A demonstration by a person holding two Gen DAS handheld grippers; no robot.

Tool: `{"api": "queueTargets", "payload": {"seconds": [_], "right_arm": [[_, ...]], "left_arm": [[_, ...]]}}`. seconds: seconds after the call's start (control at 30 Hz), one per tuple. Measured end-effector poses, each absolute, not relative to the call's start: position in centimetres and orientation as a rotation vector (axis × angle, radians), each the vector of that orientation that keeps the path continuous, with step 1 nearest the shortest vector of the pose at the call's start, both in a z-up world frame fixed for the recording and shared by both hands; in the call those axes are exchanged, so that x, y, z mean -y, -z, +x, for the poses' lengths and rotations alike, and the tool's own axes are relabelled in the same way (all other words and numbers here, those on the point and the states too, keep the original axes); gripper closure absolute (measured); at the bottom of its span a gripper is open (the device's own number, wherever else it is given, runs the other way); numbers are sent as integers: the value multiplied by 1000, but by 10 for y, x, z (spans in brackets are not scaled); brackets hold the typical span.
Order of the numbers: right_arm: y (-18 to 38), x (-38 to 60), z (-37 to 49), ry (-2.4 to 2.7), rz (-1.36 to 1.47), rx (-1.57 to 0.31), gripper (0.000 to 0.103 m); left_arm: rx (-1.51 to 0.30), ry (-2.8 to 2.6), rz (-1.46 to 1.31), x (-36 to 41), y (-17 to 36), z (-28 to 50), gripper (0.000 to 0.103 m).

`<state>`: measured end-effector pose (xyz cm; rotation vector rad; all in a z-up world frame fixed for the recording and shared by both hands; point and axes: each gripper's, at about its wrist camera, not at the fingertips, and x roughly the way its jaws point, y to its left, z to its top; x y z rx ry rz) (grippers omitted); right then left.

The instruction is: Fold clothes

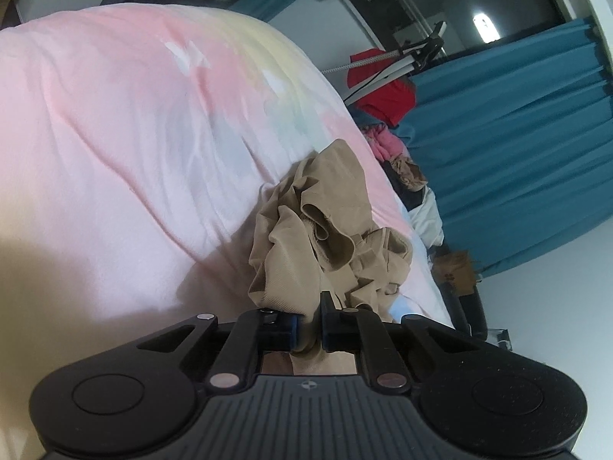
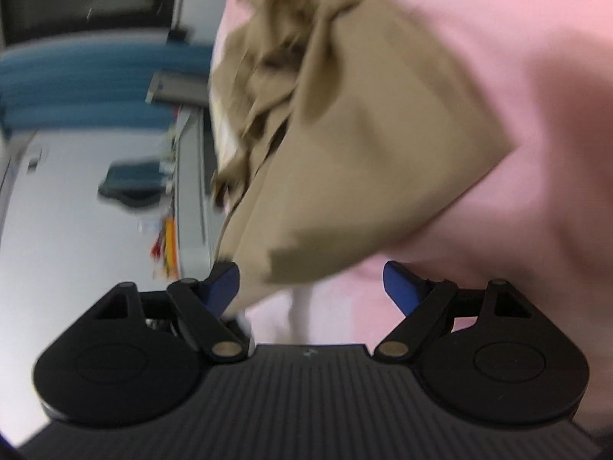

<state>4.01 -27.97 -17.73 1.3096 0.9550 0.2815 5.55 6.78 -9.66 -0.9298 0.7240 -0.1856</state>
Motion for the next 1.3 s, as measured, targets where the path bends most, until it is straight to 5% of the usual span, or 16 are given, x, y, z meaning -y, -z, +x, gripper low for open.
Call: {"api": "queueTargets", "payload": {"seconds": [0.3,0.53,0.97,1.3], "right_arm": [[167,297,31,-149,1255,-834,33],[157,305,29,-102,1151,-778,80],[90,312,4,-192,1002,-591,86],[49,321,-91,-234,1022,-577,86]], "left_arm": [[-681,202,-930,-70,88,51,93],[-659,211,-910,-69,84,50,93],[-550,286,-900,-71,34,19,95],[-612,293,-949,-68,4,-100,95]]}}
